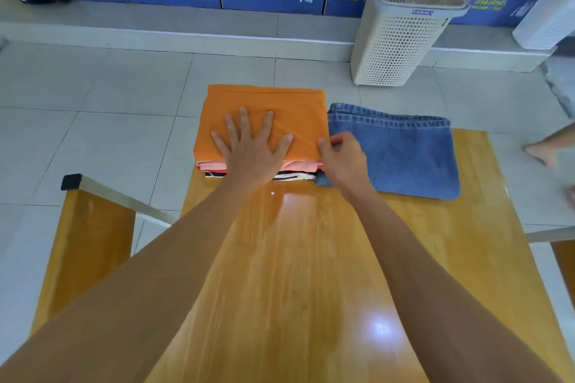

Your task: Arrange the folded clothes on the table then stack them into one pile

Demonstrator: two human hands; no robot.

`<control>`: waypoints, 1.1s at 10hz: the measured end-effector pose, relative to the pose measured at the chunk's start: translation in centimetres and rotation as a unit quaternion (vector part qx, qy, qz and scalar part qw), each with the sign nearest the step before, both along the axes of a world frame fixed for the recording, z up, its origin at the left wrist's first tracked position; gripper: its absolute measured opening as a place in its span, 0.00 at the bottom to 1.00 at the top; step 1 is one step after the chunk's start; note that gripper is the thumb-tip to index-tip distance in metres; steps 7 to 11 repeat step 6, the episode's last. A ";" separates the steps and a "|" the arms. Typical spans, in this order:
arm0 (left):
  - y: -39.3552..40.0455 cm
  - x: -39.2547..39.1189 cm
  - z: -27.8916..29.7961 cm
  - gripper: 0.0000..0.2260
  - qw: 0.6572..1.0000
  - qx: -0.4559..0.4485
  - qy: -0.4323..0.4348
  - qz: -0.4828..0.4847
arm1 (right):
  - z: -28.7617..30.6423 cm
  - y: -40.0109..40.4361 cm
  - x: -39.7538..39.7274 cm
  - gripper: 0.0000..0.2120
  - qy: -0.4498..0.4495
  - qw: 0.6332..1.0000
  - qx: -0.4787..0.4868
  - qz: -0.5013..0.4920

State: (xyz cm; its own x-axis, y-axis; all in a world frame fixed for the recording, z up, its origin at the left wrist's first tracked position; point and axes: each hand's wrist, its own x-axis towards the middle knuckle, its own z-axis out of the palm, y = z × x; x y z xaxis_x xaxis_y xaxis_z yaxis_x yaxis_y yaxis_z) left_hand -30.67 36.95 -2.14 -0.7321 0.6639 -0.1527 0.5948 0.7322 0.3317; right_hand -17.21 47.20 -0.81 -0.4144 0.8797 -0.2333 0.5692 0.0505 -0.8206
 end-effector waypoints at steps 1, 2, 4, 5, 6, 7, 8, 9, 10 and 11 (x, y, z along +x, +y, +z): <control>-0.1 -0.4 -0.3 0.34 1.000 -0.018 0.008 0.001 | -0.2 1.1 0.8 0.09 0.012 1.000 -0.022 0.005; -0.5 -0.6 0.0 0.35 0.999 -0.038 -0.004 -0.020 | 0.1 1.8 1.8 0.07 -0.010 0.998 -0.011 0.065; -2.8 0.2 1.2 0.33 0.997 -0.078 0.001 -0.022 | 2.1 2.3 3.5 0.09 -0.057 0.990 0.020 0.127; -4.7 1.8 2.8 0.28 0.997 -0.079 -0.022 -0.003 | 3.4 1.5 4.1 0.11 -0.077 0.984 0.068 0.146; -5.8 3.3 5.2 0.25 0.998 -0.065 -0.006 0.000 | 5.3 0.5 4.1 0.09 -0.090 0.973 0.096 0.192; -5.8 3.3 5.2 0.25 0.998 -0.065 -0.006 0.000 | 5.3 0.5 4.1 0.09 -0.090 0.973 0.096 0.192; -5.8 3.3 5.2 0.25 0.998 -0.065 -0.006 0.000 | 5.3 0.5 4.1 0.09 -0.090 0.973 0.096 0.192; -5.8 3.3 5.2 0.25 0.998 -0.065 -0.006 0.000 | 5.3 0.5 4.1 0.09 -0.090 0.973 0.096 0.192; -5.8 3.3 5.2 0.25 0.998 -0.065 -0.006 0.000 | 5.3 0.5 4.1 0.09 -0.090 0.973 0.096 0.192; -5.8 3.3 5.2 0.25 0.998 -0.065 -0.006 0.000 | 5.3 0.5 4.1 0.09 -0.090 0.973 0.096 0.192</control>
